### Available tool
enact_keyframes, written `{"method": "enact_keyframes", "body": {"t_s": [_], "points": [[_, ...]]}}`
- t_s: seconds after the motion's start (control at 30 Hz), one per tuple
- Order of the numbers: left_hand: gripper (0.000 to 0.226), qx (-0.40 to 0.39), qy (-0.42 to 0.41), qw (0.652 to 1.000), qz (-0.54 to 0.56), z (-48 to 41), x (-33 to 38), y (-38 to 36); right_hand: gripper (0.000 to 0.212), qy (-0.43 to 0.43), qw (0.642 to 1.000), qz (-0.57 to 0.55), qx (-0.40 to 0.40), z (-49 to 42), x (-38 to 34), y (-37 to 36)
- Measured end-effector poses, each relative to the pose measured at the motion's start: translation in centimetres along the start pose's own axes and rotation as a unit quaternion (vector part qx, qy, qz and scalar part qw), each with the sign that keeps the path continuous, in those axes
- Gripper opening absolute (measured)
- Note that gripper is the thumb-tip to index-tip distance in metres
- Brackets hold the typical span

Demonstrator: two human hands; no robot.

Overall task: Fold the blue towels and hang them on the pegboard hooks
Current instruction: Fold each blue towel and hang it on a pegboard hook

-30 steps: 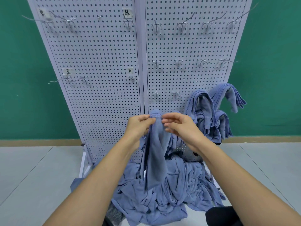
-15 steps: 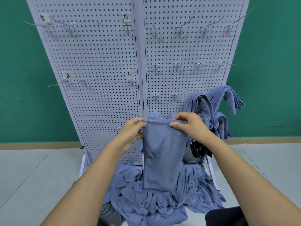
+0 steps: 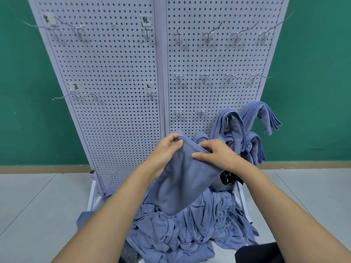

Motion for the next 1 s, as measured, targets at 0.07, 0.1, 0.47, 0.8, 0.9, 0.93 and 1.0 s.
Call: {"method": "enact_keyframes", "body": {"t_s": [0.07,0.1,0.47,0.8,0.9,0.93,1.0], "points": [[0.017,0.059,0.016,0.998,-0.023,-0.1,-0.2,0.2,0.034,-0.011,0.999,-0.004,0.03,-0.3,0.1,0.0],[0.018,0.086,0.024,0.996,-0.026,-0.1,-0.3,0.3,0.036,-0.022,0.999,-0.008,0.041,-0.5,0.2,0.1],[0.035,0.082,0.185,0.979,-0.02,1.6,-3.2,1.4,0.028,-0.107,0.974,-0.182,0.082,-1.2,-2.8,1.9],[0.065,0.064,0.327,0.917,0.218,3.9,-4.3,4.8,0.016,-0.021,0.887,-0.437,0.145,-1.2,-8.2,8.1],[0.04,0.074,0.298,0.911,0.275,3.7,-3.5,5.3,0.021,-0.049,0.881,-0.443,0.159,-0.6,-6.0,7.7],[0.032,0.08,0.292,0.915,0.267,3.7,-3.3,5.3,0.021,-0.062,0.88,-0.44,0.165,-0.4,-5.1,7.2],[0.027,0.102,0.286,0.92,0.249,3.6,-2.9,6.0,0.021,-0.094,0.88,-0.43,0.177,0.0,-3.2,6.2]]}}
Point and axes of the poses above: each hand's wrist, its own z-axis away from the middle knuckle, its own y-axis out of the back of the hand, x = y × z, the point moved 2 cm from there along -z, towards the middle knuckle, and after that the axes turned 3 degrees about -y, right-handed, at the moved point
